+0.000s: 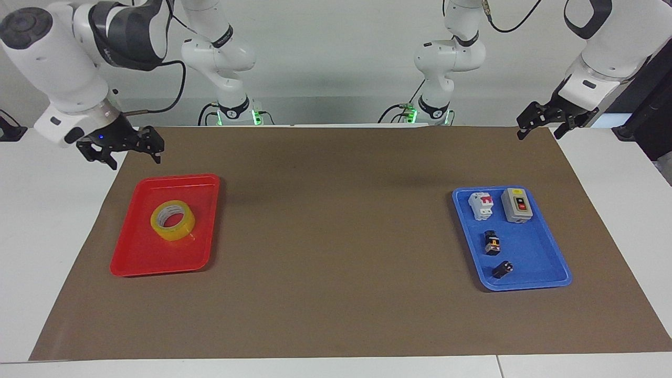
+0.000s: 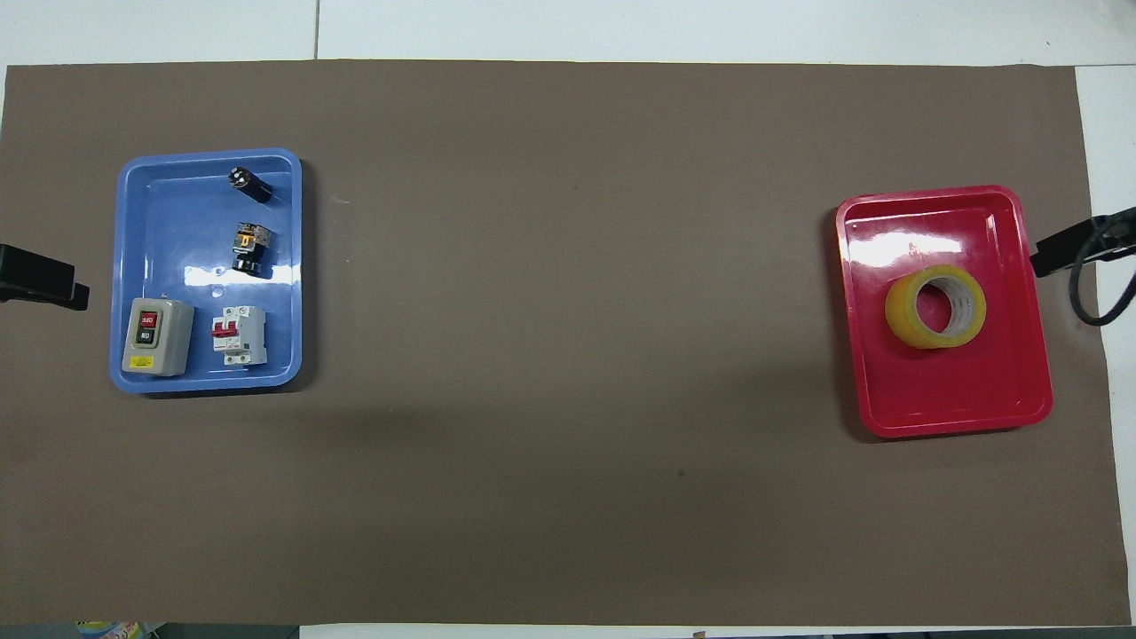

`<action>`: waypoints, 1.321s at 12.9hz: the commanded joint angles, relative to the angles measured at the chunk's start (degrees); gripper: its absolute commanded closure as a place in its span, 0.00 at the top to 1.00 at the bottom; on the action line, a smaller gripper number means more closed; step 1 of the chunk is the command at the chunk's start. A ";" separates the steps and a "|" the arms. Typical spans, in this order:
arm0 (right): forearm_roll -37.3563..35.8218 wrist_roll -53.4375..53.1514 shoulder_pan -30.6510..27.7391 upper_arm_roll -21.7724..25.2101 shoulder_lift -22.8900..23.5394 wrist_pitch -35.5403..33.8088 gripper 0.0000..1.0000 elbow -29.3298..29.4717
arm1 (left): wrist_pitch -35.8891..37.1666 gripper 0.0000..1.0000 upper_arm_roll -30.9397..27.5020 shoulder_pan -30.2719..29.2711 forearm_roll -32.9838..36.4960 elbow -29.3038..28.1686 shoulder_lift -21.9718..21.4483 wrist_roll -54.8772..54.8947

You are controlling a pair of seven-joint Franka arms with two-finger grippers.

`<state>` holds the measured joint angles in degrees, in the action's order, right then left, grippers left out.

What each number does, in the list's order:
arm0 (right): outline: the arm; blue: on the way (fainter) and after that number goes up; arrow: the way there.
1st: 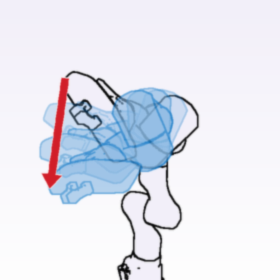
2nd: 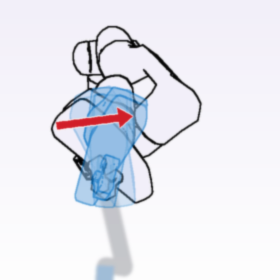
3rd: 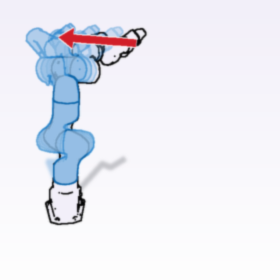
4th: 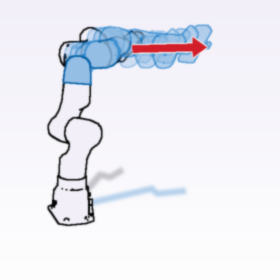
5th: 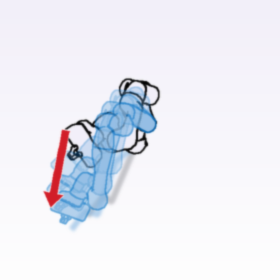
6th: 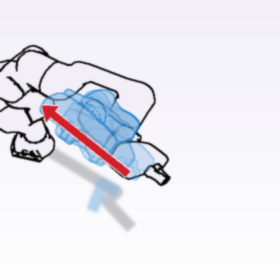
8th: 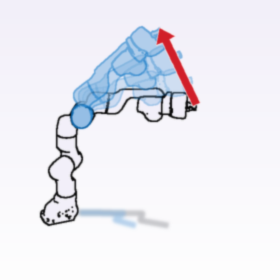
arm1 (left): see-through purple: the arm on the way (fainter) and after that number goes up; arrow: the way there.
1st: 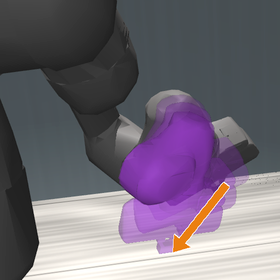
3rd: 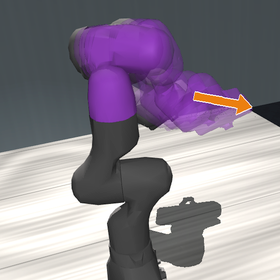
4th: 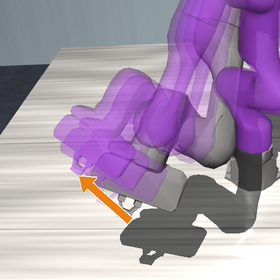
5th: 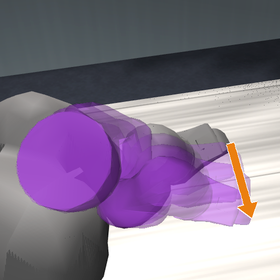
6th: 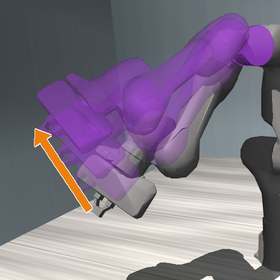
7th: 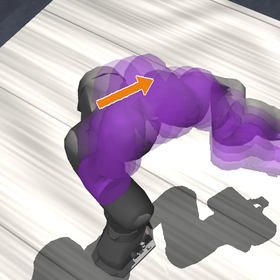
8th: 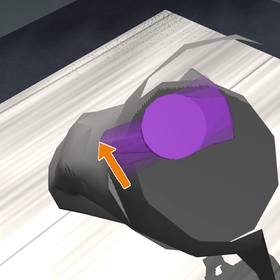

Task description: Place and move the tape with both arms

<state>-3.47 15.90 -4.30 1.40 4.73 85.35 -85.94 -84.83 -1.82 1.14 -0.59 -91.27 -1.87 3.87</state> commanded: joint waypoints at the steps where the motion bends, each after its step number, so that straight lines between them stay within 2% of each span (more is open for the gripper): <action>1: 0.66 -4.28 0.25 -0.26 -0.76 -6.31 1.00 2.45 | -0.60 1.00 0.07 0.00 -0.03 -1.02 -0.94 0.52; 4: 0.22 -6.59 1.57 -0.26 -5.33 -8.44 1.00 -3.96 | -0.60 1.00 0.07 0.00 -0.03 -1.02 -0.94 0.61; 8: 0.39 -6.59 1.57 -0.17 -5.96 -9.06 1.00 -4.77 | -0.60 1.00 0.07 0.00 -0.03 -1.02 -0.94 0.52; 13: 0.13 -7.12 0.61 0.53 -4.82 -7.92 1.00 -2.22 | -0.60 1.00 0.07 0.00 -0.03 -1.02 -0.94 0.61; 17: 0.74 -6.76 0.96 0.71 -4.64 -7.21 1.00 -2.30 | -0.60 1.00 0.07 -0.08 -0.03 -1.02 -0.94 0.61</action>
<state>-3.50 9.81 -3.27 2.23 0.21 77.57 -88.32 -84.83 -1.82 1.14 -0.59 -91.26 -1.87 3.87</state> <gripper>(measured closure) 0.000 0.000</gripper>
